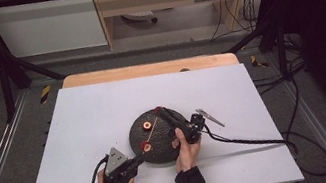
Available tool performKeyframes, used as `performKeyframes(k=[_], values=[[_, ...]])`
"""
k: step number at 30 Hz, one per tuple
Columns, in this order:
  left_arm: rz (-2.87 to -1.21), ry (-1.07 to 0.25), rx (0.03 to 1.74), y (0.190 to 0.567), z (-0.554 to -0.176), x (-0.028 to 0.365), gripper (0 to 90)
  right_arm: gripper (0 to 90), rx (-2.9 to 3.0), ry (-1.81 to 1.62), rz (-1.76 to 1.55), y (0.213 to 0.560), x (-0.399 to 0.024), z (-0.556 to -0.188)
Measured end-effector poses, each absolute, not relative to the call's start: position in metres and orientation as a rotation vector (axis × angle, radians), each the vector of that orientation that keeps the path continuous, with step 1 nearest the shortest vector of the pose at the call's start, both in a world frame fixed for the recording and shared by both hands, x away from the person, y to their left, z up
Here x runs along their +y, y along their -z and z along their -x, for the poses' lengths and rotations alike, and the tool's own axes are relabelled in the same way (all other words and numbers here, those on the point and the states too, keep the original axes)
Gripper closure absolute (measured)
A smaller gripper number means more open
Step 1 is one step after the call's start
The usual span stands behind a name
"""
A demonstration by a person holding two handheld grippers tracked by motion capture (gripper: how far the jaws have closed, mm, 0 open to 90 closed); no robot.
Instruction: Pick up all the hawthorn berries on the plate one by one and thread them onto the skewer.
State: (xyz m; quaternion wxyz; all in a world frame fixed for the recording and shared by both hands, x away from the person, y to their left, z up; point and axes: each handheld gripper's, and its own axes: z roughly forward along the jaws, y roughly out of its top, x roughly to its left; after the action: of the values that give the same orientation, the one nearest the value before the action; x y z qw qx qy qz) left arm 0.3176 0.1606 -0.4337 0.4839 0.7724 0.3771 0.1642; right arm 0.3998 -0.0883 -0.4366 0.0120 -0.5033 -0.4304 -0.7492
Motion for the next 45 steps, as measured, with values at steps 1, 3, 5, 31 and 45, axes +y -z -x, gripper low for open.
performKeyframes(k=[1, 3, 5, 31, 45], values=[[-1.880, -0.400, 0.917, 0.433, -0.318, 0.160, 88.6, 62.1, -1.342, 2.339, 1.568, 0.437, -0.088, -0.399], [-1.888, -0.399, 0.916, 0.432, -0.321, 0.158, 88.6, 62.1, -1.344, 2.341, 1.567, 0.437, -0.088, -0.398], [-1.890, -0.394, 0.917, 0.432, -0.323, 0.157, 88.6, 62.1, -1.348, 2.341, 1.564, 0.436, -0.088, -0.397], [-1.875, -0.389, 0.911, 0.414, -0.353, 0.134, 88.7, 62.2, -1.449, 2.267, 1.540, 0.441, -0.087, -0.390], [-1.887, -0.383, 0.901, 0.417, -0.351, 0.146, 88.7, 50.6, -1.602, 2.236, 1.535, 0.434, -0.091, -0.391]])
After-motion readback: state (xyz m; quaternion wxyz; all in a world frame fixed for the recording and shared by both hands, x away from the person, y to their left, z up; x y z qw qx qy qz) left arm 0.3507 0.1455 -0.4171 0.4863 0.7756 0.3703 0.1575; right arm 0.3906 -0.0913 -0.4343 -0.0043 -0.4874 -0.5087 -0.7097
